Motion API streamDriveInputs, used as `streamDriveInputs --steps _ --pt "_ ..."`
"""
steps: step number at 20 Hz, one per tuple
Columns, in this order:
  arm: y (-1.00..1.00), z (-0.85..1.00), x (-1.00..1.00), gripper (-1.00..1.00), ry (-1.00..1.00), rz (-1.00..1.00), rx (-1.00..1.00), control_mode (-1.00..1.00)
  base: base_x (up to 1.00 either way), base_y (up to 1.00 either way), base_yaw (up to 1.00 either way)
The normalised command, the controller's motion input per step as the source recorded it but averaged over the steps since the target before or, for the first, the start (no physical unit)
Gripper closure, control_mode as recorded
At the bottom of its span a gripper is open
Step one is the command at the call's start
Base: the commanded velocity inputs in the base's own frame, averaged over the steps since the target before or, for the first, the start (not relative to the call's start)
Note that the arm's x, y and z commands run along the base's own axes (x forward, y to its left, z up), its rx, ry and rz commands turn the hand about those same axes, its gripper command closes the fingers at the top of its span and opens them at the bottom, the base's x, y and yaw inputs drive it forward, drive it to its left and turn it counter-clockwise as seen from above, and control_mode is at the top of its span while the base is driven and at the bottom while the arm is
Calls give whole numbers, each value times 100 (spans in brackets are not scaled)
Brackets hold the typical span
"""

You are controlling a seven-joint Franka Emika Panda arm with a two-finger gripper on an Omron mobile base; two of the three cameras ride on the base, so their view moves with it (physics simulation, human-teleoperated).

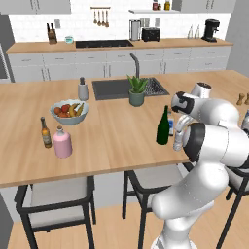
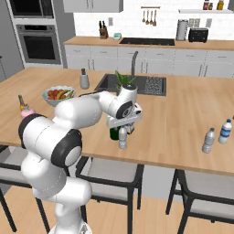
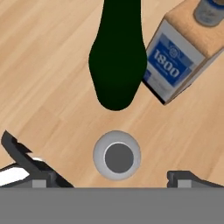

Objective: Move the plastic bottles in the middle to the plastics group, and the glass bottles in the middle to the glass group.

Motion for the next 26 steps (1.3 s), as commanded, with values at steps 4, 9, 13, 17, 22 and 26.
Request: streamDriveInputs --steps 4,9,13,17,22,26 --pt "-3 -15 1 -100 5 4 0 -100 0 0 0" --pt "0 -14 0 -100 1 7 0 -100 0 0 0" --pt "2 -14 0 -100 0 10 0 -100 0 0 0" --pt "2 -10 0 -100 0 9 0 -100 0 0 0" --pt "3 -10 0 -100 0 8 0 -100 0 0 0" --pt "6 -3 0 -100 0 6 0 -100 0 0 0"
